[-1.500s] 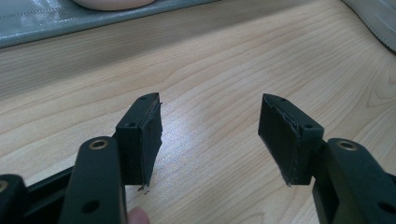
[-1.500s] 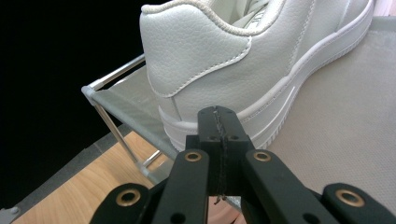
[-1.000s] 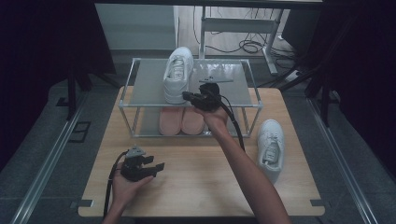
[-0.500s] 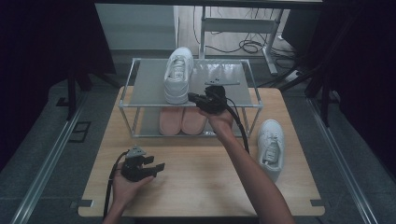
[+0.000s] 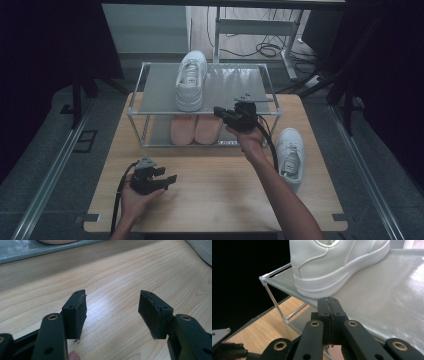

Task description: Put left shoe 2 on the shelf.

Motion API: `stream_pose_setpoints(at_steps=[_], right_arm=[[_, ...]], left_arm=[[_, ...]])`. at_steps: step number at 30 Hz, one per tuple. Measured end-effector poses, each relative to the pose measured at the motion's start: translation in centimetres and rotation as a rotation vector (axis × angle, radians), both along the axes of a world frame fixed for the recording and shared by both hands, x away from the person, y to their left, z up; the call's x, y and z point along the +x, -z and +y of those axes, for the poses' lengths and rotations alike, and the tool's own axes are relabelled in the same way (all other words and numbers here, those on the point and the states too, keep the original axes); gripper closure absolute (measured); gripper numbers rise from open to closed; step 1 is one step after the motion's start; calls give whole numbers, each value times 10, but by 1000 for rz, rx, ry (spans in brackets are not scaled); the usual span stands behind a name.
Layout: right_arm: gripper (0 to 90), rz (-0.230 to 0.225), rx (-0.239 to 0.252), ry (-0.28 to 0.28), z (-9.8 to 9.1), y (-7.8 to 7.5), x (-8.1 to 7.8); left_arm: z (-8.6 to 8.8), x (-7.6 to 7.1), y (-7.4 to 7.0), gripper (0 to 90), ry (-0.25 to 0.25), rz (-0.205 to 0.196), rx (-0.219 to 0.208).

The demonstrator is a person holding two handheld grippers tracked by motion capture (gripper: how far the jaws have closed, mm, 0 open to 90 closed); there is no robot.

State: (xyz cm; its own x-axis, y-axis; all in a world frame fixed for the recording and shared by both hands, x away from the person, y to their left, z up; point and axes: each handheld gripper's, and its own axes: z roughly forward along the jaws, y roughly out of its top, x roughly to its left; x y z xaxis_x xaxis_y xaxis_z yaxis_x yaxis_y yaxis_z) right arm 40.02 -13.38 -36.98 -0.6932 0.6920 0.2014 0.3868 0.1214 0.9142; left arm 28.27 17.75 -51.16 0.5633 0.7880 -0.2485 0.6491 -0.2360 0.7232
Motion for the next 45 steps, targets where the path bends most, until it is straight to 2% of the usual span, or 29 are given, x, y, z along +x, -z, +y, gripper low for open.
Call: stream_pose_setpoints(at_steps=[9, 16, 20, 25, 31, 35, 45], right_arm=[[887, -3, 13, 19, -25, 12, -17], [884, -4, 53, 28, -48, 21, -36], [881, -19, 33, 46, -61, 28, -49], [880, -10, 38, 64, -74, 39, -60], [874, -9, 20, 84, -87, 50, -74], [874, -16, -7, 104, -94, 58, -83], [874, 9, -31, 119, -110, 77, -104]], left_arm=[[-2, 0, 1, 400, 3, 0, 6], [-3, 0, 1, 399, 0, 0, 4], [-3, 0, 2, 399, 0, 0, 6], [-5, 0, 3, 400, 1, 3, 10], [-4, 0, 2, 399, 0, 3, 10], [-3, 0, 2, 399, -4, 3, 5], [-2, 0, 1, 400, -3, 2, 4]])
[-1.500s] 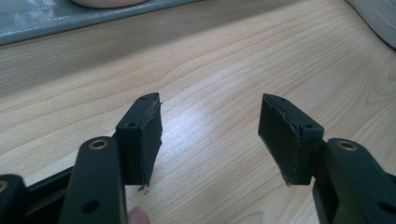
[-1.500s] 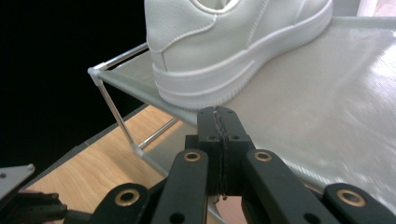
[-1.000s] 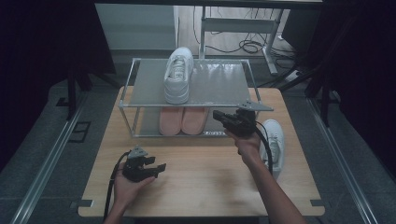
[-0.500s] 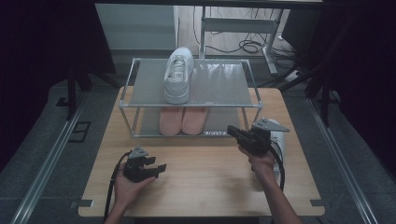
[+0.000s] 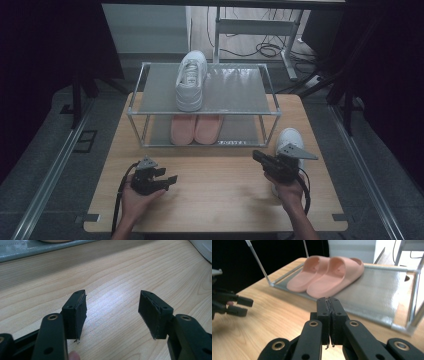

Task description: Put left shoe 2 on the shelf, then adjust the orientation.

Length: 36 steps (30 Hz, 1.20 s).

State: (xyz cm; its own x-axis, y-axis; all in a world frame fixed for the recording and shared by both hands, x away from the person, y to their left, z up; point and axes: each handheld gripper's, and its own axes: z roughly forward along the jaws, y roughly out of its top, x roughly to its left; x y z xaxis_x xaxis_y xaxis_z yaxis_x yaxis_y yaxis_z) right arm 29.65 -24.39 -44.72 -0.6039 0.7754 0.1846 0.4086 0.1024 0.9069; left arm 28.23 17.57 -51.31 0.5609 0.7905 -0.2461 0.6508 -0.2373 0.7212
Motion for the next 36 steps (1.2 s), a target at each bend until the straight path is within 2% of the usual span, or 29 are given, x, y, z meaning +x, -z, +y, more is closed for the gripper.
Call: stream_pose_setpoints(at_steps=[11, 17, 20, 36], right_arm=[[875, 15, -16, 25, -17, 16, -21], [876, 1, -16, 40, -22, 17, -28], [876, 7, -17, 42, -25, 19, -32], [877, 44, -73, 94, -42, 30, -55]], left_arm=[[-1, 0, 1, 400, 1, 0, 10], [-2, 0, 1, 400, 3, 1, 15], [-2, -1, 1, 400, 6, -1, 19], [0, 0, 0, 400, 9, -3, 14]])
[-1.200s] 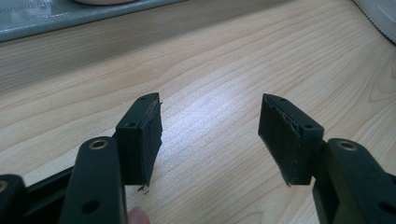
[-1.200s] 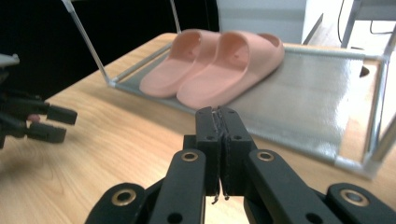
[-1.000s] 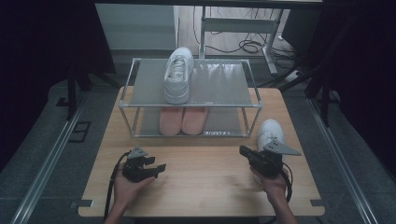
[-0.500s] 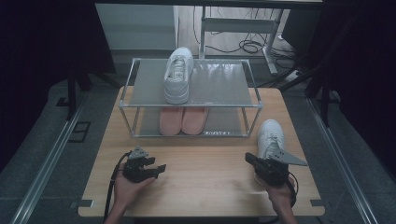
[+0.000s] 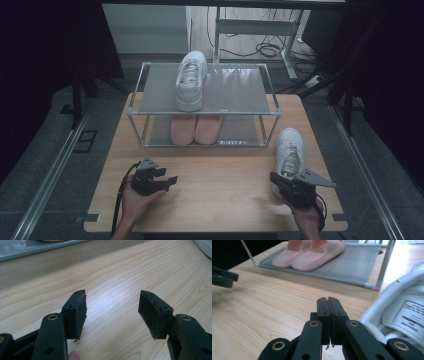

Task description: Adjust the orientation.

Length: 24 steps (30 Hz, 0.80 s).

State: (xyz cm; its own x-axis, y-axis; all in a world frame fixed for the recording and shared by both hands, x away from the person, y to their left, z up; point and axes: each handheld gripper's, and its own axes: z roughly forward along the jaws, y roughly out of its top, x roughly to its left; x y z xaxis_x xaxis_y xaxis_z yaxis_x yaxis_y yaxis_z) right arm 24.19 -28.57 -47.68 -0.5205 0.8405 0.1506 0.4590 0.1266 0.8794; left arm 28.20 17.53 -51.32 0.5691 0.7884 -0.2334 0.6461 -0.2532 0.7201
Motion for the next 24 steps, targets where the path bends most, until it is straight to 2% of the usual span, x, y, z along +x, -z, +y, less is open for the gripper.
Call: stream_pose_setpoints(at_steps=[9, 12, 14, 24], right_arm=[[888, 17, -79, 56, -3, 11, -7], [891, 16, -81, 58, -4, 12, -7], [893, 7, -106, 61, -2, 12, -7], [896, -11, -159, 72, 0, 11, -9]], left_arm=[[0, 0, 0, 400, 3, 1, 2], [0, 1, 0, 400, 5, 3, 2], [0, 1, 1, 400, 7, 5, 2], [1, 1, 1, 400, 7, 7, 5]])
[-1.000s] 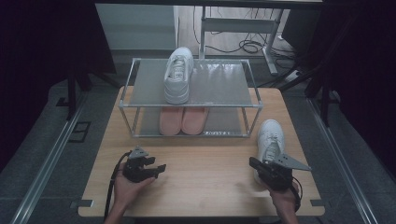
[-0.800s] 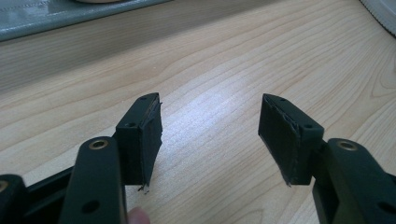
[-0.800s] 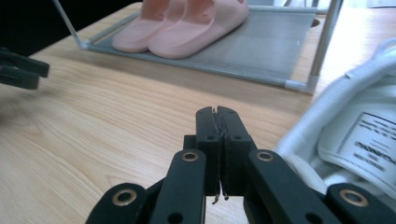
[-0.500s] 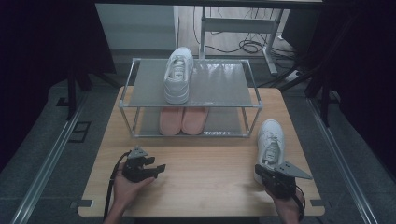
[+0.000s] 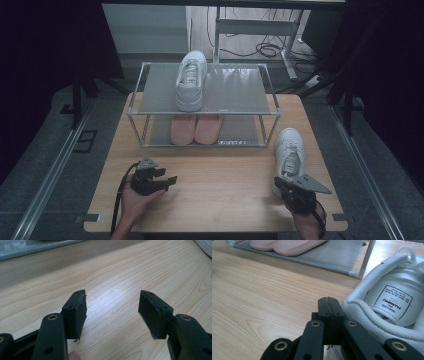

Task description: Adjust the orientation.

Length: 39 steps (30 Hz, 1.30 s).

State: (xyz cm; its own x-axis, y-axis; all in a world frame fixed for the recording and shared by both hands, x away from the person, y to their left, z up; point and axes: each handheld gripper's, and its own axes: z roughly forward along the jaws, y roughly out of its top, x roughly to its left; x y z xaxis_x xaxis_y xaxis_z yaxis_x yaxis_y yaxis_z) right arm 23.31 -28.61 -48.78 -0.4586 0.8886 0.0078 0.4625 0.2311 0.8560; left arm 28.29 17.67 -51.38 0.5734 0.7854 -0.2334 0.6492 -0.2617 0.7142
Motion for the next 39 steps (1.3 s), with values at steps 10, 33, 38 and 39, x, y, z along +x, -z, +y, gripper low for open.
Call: stream_pose_setpoints(at_steps=[10, 33, 38, 39], right_arm=[[896, -4, -20, 38, -12, 0, -1], [896, -7, 22, 161, -65, 1, 3], [896, -8, 38, 157, -71, 2, 4], [896, -6, 37, 154, -71, 2, 4]], left_arm=[[-1, 1, 1, 400, 7, 3, 3], [-1, 1, 3, 400, 10, 12, 9], [-2, 2, 4, 399, 13, 15, 11], [-2, 2, 4, 399, 14, 15, 11]])
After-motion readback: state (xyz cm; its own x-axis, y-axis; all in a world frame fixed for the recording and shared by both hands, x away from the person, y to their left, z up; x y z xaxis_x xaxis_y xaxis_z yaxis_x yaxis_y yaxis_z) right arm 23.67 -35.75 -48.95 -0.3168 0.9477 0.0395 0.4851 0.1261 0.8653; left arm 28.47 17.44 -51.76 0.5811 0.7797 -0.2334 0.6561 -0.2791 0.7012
